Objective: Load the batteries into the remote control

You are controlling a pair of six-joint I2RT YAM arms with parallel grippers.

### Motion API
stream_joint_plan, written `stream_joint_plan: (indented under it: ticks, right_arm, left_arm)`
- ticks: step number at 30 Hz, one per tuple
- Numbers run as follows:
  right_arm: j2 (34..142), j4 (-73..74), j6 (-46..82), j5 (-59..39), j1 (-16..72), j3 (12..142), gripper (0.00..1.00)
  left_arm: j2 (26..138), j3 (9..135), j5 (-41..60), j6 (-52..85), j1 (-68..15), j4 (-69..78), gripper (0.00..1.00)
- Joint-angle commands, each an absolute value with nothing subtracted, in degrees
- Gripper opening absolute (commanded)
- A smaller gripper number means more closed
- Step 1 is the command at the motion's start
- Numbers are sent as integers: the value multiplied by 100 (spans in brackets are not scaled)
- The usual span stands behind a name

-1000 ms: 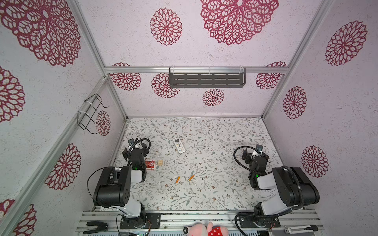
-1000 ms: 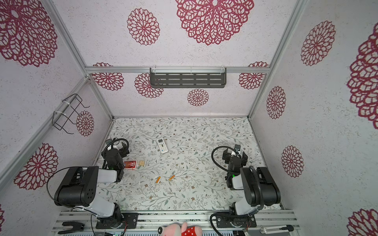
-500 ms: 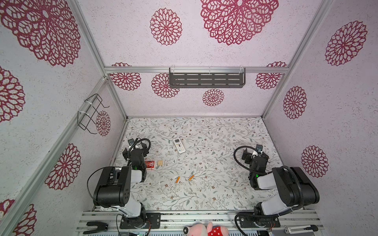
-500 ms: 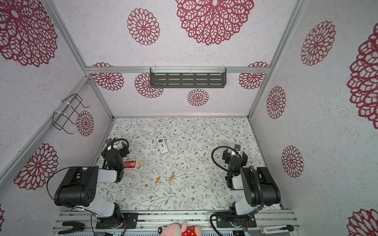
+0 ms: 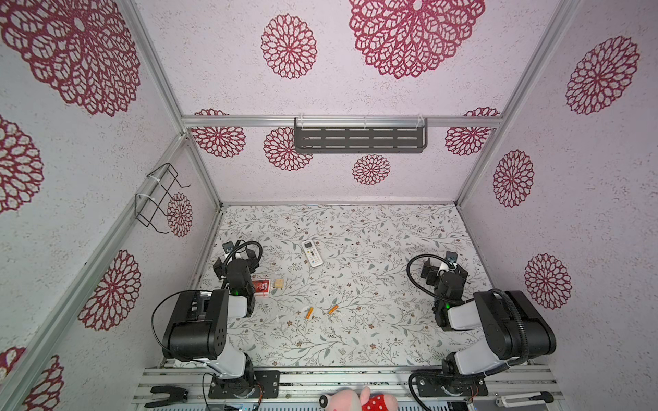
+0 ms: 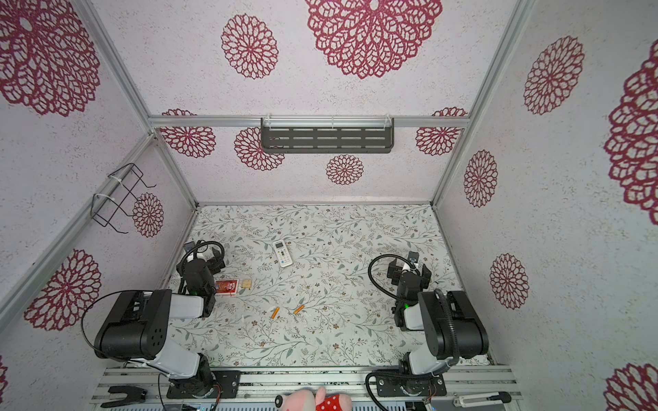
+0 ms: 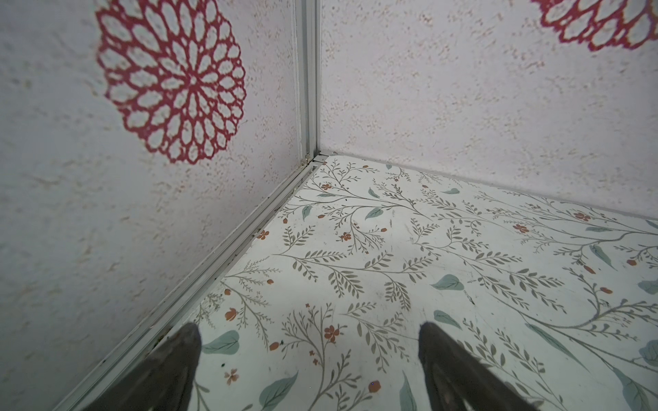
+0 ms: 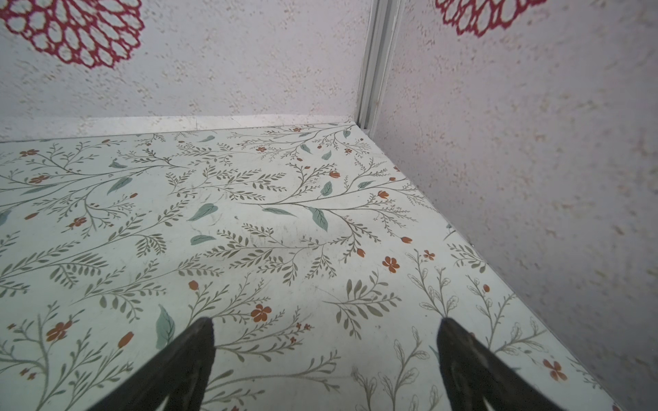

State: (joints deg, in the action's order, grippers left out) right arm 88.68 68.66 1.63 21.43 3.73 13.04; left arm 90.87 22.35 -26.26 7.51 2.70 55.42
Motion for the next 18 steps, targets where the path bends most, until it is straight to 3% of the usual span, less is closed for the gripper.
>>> stream_joint_plan:
  ticks: [1, 15, 18]
  right_arm:
    - [8837, 7065, 292, 2252, 343, 1389, 99]
    - [8798, 7208, 281, 2281, 341, 1302, 99]
    - [8586, 7708, 293, 2255, 351, 910, 99]
  left_arm:
    - [9018, 2206, -2646, 683, 237, 5687, 97]
    - [9000, 2207, -2628, 699, 255, 5669, 97]
    - [8774, 2111, -3024, 701, 160, 5739, 97]
